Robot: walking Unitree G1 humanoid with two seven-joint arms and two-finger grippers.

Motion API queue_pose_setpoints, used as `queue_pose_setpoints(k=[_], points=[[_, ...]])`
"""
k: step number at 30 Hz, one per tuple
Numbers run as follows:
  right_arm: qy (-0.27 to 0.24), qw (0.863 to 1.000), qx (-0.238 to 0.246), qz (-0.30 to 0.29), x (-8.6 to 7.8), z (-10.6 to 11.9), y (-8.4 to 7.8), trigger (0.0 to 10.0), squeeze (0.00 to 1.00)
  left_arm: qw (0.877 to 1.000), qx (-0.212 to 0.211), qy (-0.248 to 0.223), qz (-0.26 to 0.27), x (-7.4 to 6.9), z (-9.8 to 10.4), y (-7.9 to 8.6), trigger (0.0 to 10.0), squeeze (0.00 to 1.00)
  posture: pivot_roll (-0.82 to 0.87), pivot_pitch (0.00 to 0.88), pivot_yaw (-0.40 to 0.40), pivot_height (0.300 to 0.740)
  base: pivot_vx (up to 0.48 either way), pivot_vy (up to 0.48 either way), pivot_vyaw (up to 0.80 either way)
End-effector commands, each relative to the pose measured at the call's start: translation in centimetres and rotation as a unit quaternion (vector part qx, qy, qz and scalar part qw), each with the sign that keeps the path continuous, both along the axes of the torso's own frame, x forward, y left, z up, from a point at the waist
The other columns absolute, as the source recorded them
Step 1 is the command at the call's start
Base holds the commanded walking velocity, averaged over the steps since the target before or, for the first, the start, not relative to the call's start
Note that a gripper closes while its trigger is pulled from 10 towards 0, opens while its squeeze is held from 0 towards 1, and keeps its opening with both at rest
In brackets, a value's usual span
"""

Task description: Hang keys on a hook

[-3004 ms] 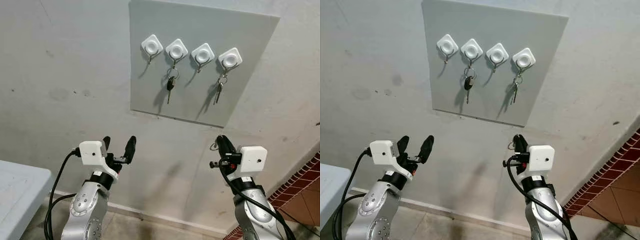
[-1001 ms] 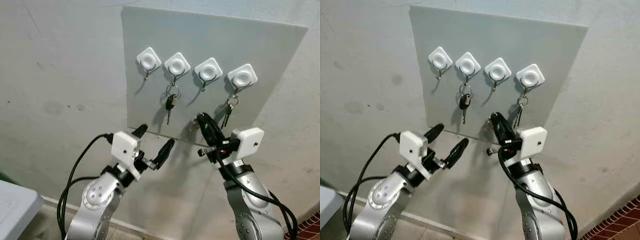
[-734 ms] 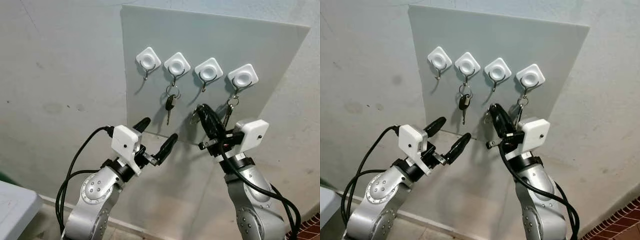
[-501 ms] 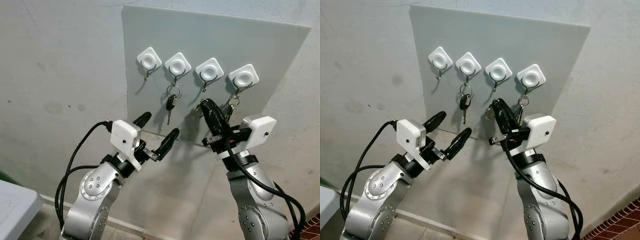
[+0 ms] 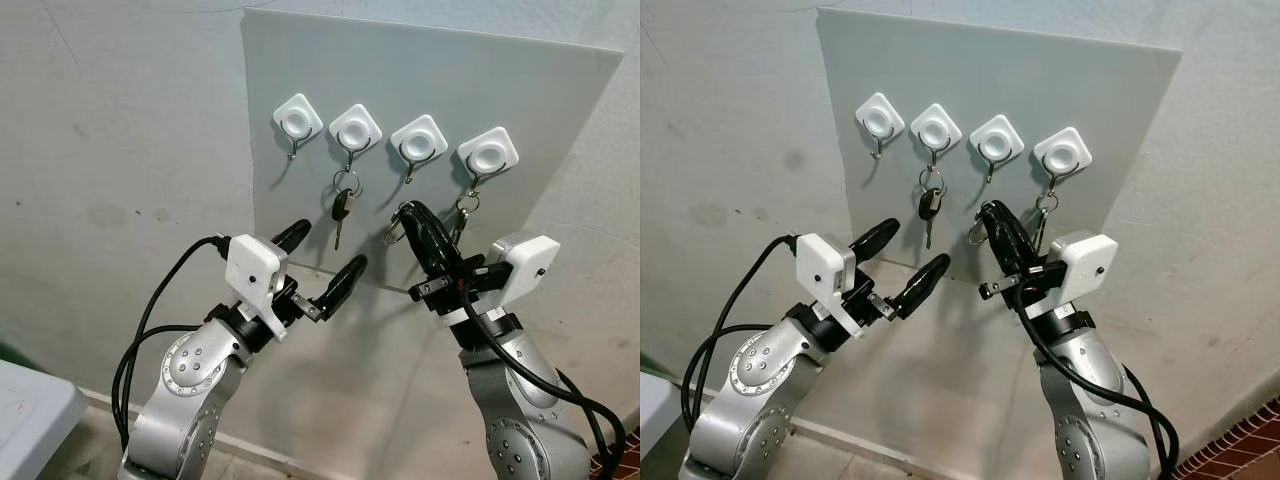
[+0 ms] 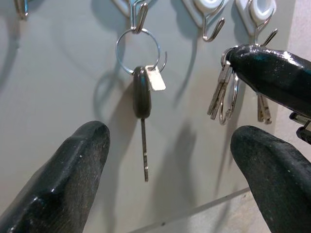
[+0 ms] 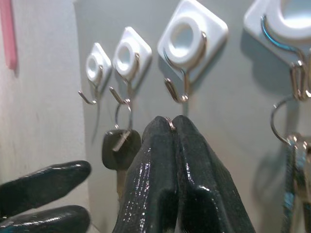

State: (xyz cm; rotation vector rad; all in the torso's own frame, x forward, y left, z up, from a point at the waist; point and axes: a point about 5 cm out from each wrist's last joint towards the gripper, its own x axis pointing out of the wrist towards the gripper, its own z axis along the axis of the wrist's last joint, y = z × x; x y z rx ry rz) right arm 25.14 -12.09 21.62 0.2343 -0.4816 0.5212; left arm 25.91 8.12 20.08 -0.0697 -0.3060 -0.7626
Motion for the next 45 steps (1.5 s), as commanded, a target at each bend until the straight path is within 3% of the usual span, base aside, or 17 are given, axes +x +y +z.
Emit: queue_pose_setpoints(k=[1, 22, 36, 45], points=[[-0.015, 1.0, 0.005, 0.009, -0.3, 0.7, 0.1, 10.0, 0.0, 1.0, -0.003, -0.013, -0.014, -0.2, 0.8, -0.4, 10.0, 0.0, 0.02, 0.016, -0.028, 0.74, 0.0, 0.0, 0.0], [-0.039, 0.998, 0.049, 0.01, -0.2, 2.8, 0.5, 10.0, 0.0, 1.0, -0.006, -0.011, -0.027, -0.4, 1.1, -0.8, 10.0, 0.0, 0.02, 0.006, -0.02, 0.74, 0.0, 0.0, 0.0], [-0.004, 0.996, 0.085, 0.013, 0.2, 2.6, 0.5, 10.0, 0.0, 1.0, -0.012, -0.006, -0.023, -0.5, 1.2, -0.7, 10.0, 0.0, 0.03, 0.02, -0.023, 0.74, 0.0, 0.0, 0.0], [0.036, 0.989, 0.146, 0.013, 0.6, 2.2, 0.1, 10.0, 0.0, 1.0, -0.015, -0.002, -0.02, -0.6, 1.3, -0.6, 10.0, 0.0, 0.03, 0.029, -0.024, 0.74, 0.0, 0.0, 0.0]])
